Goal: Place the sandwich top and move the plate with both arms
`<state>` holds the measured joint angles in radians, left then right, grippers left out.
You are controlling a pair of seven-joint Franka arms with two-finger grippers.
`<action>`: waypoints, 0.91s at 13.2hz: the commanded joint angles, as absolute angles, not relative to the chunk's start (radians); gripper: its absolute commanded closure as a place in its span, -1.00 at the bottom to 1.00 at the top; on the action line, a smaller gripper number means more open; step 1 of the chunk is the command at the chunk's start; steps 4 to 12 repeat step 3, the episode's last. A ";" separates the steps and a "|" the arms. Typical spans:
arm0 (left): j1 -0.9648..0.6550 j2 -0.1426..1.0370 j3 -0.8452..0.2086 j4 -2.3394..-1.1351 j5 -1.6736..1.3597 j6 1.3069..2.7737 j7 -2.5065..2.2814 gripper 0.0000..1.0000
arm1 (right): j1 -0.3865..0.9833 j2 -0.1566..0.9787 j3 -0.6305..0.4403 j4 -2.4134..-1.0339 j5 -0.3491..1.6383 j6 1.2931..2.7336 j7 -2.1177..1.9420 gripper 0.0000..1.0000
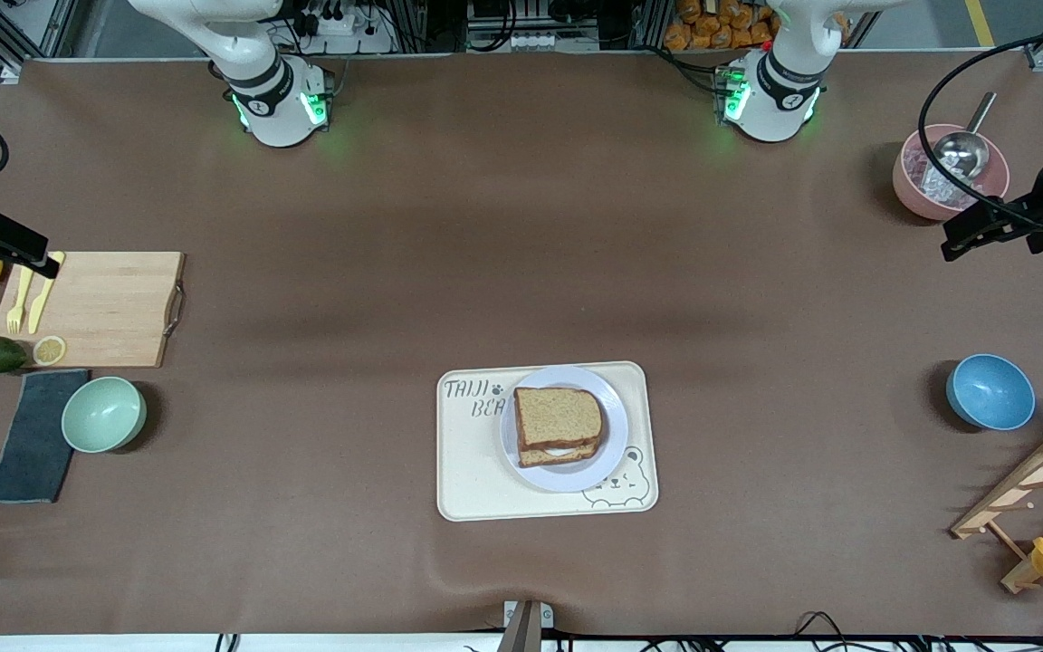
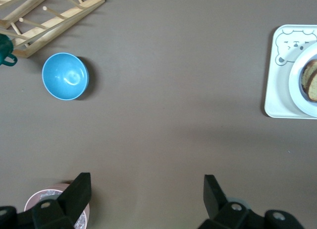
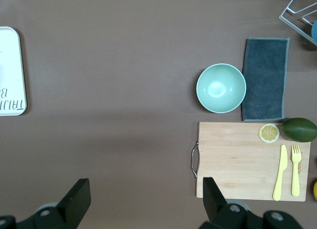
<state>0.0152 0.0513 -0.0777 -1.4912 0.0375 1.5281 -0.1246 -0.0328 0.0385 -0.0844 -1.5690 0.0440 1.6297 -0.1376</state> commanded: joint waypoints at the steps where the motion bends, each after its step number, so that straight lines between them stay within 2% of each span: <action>1: 0.000 0.026 -0.064 -1.511 0.012 1.520 -0.135 -1.00 | -0.034 0.040 -0.081 -1.562 0.054 1.618 -0.121 -1.00; 12: 0.002 0.026 -0.063 -1.511 0.012 1.520 -0.135 -1.00 | -0.035 0.040 -0.081 -1.562 0.055 1.618 -0.121 -1.00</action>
